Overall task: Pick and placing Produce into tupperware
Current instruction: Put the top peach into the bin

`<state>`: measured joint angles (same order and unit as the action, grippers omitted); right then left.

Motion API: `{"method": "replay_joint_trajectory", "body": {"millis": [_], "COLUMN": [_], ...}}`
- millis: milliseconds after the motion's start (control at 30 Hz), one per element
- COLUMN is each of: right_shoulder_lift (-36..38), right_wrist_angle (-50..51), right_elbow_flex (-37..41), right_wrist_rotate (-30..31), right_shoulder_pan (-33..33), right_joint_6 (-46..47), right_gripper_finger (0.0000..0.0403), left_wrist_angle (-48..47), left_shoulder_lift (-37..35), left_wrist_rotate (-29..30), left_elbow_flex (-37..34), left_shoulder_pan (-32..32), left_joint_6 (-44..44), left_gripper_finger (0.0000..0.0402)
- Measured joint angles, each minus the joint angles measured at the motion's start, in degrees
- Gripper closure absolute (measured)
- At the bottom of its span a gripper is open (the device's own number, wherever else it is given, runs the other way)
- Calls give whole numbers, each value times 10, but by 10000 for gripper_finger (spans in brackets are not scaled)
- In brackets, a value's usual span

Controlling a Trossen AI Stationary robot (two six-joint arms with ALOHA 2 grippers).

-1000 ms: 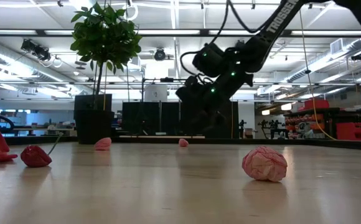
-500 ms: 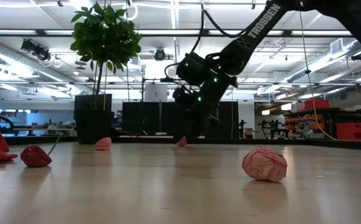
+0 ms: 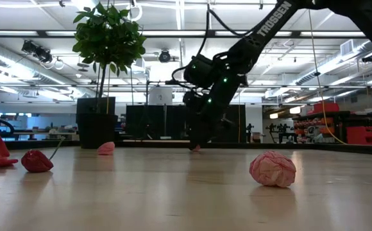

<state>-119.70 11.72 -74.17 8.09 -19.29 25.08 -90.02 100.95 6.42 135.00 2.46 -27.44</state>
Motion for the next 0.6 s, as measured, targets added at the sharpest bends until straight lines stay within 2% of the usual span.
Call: {"method": "replay_joint_trajectory", "body": {"millis": [100,267,400,600], "right_shoulder_lift": [17,53,110,233], "right_wrist_angle": [43,139,229,387], "right_elbow_flex": [1,2,2,1], "right_wrist_rotate": [-3,-3,-6,-119], "right_shoulder_pan": [1,10,32,98], "right_joint_6": [3,-16,-34,37], "right_gripper_finger": [367,368,368,356], "left_wrist_angle": [0,0,0,0], "left_shoulder_lift": [-1,-2,-2,-2], "left_wrist_rotate": [0,0,0,0], "left_elbow_flex": [0,0,0,0], "left_shoulder_pan": [0,0,0,0], "left_joint_6": [3,29,33,46], "left_gripper_finger": [377,384,387,380]}}
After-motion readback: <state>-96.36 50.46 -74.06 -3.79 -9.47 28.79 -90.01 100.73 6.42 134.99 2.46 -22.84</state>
